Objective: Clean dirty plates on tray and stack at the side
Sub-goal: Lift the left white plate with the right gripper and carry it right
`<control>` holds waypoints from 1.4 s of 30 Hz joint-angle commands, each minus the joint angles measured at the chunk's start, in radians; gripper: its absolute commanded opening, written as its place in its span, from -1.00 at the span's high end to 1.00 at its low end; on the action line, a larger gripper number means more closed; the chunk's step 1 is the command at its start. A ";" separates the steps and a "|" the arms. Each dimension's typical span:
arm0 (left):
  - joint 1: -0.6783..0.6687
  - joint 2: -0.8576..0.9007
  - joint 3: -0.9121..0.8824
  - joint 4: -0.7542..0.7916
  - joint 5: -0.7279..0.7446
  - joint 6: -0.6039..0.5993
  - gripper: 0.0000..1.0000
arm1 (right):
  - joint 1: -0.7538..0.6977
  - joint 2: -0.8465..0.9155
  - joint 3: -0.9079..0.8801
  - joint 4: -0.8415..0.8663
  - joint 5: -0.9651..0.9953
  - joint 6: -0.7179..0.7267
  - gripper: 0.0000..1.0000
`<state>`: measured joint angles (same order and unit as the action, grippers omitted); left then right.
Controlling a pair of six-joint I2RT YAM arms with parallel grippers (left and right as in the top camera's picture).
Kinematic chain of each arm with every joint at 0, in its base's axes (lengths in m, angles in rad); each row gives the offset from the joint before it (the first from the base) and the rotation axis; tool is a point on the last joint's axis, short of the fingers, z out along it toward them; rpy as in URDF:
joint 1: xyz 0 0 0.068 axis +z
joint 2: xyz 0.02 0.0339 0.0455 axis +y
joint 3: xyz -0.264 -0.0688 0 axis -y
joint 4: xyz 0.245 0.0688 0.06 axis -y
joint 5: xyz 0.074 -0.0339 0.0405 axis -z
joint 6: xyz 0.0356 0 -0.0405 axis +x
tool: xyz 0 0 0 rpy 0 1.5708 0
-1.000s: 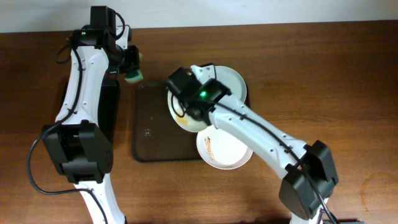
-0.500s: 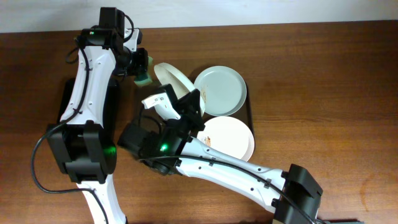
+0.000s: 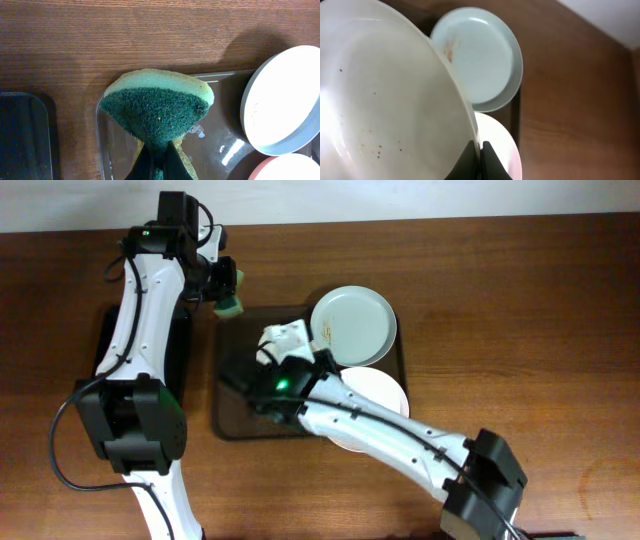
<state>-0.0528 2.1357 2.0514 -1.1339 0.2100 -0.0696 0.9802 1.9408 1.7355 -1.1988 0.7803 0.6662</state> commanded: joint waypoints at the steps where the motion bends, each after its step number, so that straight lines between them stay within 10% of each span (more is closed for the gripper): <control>1: 0.006 -0.008 0.012 0.003 0.003 -0.005 0.99 | -0.055 -0.114 0.011 0.027 -0.078 0.031 0.92; 8: 0.003 -0.008 0.012 0.003 0.004 -0.006 0.99 | -0.444 -0.184 0.011 0.047 -0.605 -0.061 0.92; 15: -0.024 -0.007 0.012 0.018 0.003 -0.006 0.98 | -1.080 -0.164 -0.034 0.020 -0.690 -0.166 0.92; 26: -0.034 -0.007 0.012 0.029 0.004 -0.006 0.98 | -1.361 -0.086 -0.425 0.260 -0.699 -0.154 0.91; 29: -0.038 -0.007 0.012 0.034 0.003 -0.006 0.98 | -1.346 -0.086 -0.452 0.289 -0.724 -0.163 0.73; 31: -0.046 -0.007 0.012 0.036 0.003 -0.006 0.98 | -1.342 -0.087 -0.445 0.260 -0.732 -0.162 -0.22; 32: -0.045 -0.007 0.012 0.038 0.003 -0.006 0.99 | -1.350 -0.091 -0.390 0.196 -0.760 -0.167 -0.32; 36: -0.045 -0.007 0.012 0.043 0.003 -0.006 0.98 | -1.271 -0.151 -0.119 -0.032 -1.011 -0.328 -0.26; 42: -0.046 -0.006 0.012 0.044 0.004 -0.006 0.98 | -0.824 -0.169 -0.274 -0.053 -0.953 -0.181 -0.20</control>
<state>-0.0956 2.1357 2.0514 -1.0935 0.2096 -0.0696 0.0666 1.7771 1.5536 -1.2510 -0.2123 0.3985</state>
